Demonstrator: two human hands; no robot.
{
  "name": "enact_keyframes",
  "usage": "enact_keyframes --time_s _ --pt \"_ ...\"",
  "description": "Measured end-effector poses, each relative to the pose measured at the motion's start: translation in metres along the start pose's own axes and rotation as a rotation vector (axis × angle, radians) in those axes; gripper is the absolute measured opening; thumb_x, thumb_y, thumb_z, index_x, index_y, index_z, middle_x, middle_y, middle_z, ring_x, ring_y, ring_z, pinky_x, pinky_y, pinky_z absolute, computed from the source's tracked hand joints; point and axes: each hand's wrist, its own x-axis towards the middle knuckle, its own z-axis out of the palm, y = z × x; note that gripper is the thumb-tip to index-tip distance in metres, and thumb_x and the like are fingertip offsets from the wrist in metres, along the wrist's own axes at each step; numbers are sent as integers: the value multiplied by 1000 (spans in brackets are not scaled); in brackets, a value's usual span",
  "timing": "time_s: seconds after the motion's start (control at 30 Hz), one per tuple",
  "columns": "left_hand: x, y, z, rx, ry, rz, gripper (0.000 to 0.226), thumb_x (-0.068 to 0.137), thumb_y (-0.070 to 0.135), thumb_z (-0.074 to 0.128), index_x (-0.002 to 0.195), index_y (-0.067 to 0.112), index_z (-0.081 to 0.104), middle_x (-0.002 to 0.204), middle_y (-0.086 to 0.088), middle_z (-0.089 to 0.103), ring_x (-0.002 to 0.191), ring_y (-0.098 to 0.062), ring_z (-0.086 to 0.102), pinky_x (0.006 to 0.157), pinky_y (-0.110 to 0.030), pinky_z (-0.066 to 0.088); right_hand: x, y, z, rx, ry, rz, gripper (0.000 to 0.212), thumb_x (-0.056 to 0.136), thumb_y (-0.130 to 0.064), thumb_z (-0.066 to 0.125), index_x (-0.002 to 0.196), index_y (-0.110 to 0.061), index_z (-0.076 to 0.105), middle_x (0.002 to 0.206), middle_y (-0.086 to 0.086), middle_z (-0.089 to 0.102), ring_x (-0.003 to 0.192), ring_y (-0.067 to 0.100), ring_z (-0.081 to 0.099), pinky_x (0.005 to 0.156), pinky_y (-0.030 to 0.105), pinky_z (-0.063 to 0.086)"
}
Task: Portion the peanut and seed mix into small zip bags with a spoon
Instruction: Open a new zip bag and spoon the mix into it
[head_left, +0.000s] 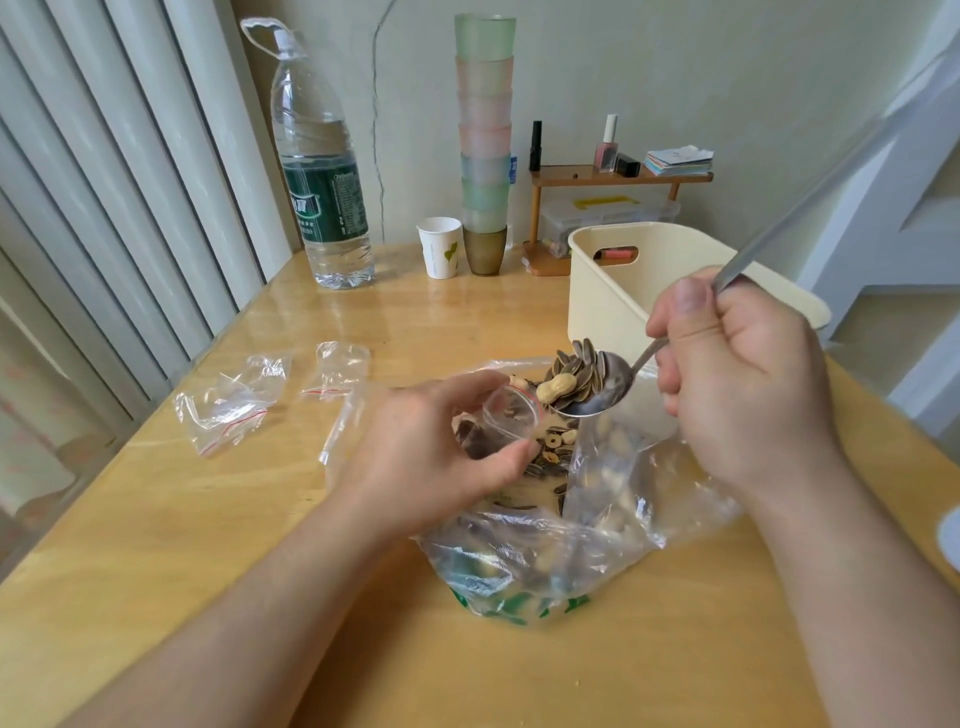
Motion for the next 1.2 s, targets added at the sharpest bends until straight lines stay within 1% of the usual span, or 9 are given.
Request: enact_keyframes --time_s 0.1,0.3,0.43,0.53,0.67,0.8,0.93,1.1,1.2 --pt "1 5 4 16 -1 -8 69 69 64 75 129 31 72 112 16 78 103 5 68 93 -19 55 -2 0 1 -52 -29 -104 34 102 -56 42 86 -32 60 64 -7 59 63 24 60 64 51 54" --pt "3 9 7 37 24 -33 65 73 61 82 129 29 72 106 18 77 100 3 69 90 -22 56 -6 2 8 -143 -147 -321 27 108 -36 49 86 -24 61 64 -8 55 66 14 57 66 33 47" --pt "4 7 8 45 35 -57 66 75 57 85 133 29 69 108 19 76 102 5 66 92 -20 54 -6 2 9 -157 -206 -415 19 107 -32 51 89 -34 54 66 -11 53 67 10 55 64 21 42" --pt "4 8 8 50 40 -62 59 75 54 85 127 28 72 103 18 76 101 3 65 89 -21 54 -6 3 9 -159 -208 -453 17 108 -32 50 92 -34 56 67 -13 52 68 6 55 65 18 40" --pt "3 9 8 56 30 -50 54 76 53 85 123 31 73 102 17 78 105 5 61 81 -5 46 -6 5 10 -184 -234 -484 26 109 -33 48 89 -24 63 67 -24 46 68 -2 51 65 16 37" --pt "3 11 9 42 42 -56 52 77 51 86 123 31 74 99 19 77 105 6 60 81 -6 46 -6 6 11 -188 -257 -503 30 108 -33 48 90 -18 66 73 -20 49 71 5 51 69 22 42" --pt "3 7 8 18 42 -90 40 77 57 82 109 36 73 89 24 73 93 6 66 85 -26 57 -7 4 11 -153 -283 -508 35 109 -37 47 93 -13 68 81 -2 60 77 22 58 73 38 47" --pt "6 3 9 -35 77 -138 51 76 58 83 121 36 73 82 37 63 93 19 62 83 -8 51 -8 4 13 -104 -313 -501 30 108 -32 49 100 -14 70 84 1 60 79 25 59 68 43 46" --pt "7 0 9 -65 88 -159 50 76 55 85 121 36 73 83 37 64 93 20 62 84 -8 52 -8 7 15 -104 -272 -492 27 109 -30 48 103 -16 71 85 -8 58 80 20 59 70 43 48"
